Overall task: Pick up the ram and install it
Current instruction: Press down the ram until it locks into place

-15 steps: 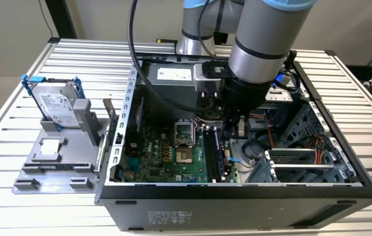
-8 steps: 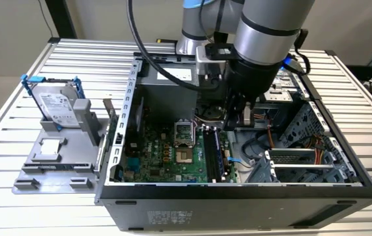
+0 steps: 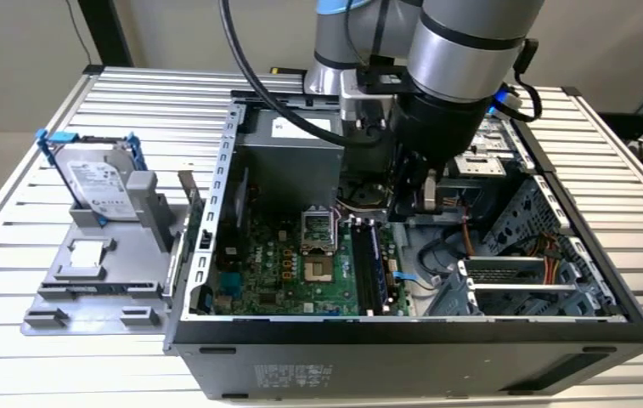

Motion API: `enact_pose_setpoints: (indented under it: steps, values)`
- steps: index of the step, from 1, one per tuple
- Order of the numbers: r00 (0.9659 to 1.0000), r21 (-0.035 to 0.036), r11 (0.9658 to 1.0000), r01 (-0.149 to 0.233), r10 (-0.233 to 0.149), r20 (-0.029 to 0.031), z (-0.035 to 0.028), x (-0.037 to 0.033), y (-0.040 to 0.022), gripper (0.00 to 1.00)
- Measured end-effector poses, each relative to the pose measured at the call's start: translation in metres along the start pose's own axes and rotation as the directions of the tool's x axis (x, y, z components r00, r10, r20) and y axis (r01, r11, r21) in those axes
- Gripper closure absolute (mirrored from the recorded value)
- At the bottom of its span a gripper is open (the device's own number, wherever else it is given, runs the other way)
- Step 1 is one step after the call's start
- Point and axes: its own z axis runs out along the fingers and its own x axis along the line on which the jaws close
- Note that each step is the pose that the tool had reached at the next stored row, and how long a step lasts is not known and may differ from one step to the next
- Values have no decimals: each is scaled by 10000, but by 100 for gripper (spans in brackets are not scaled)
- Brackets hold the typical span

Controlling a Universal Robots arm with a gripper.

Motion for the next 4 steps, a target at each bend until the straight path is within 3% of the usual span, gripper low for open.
enact_pose_setpoints:
  steps: [4]
  values:
    - [10000,-2,10000,0,0,0,0,0,0,100]
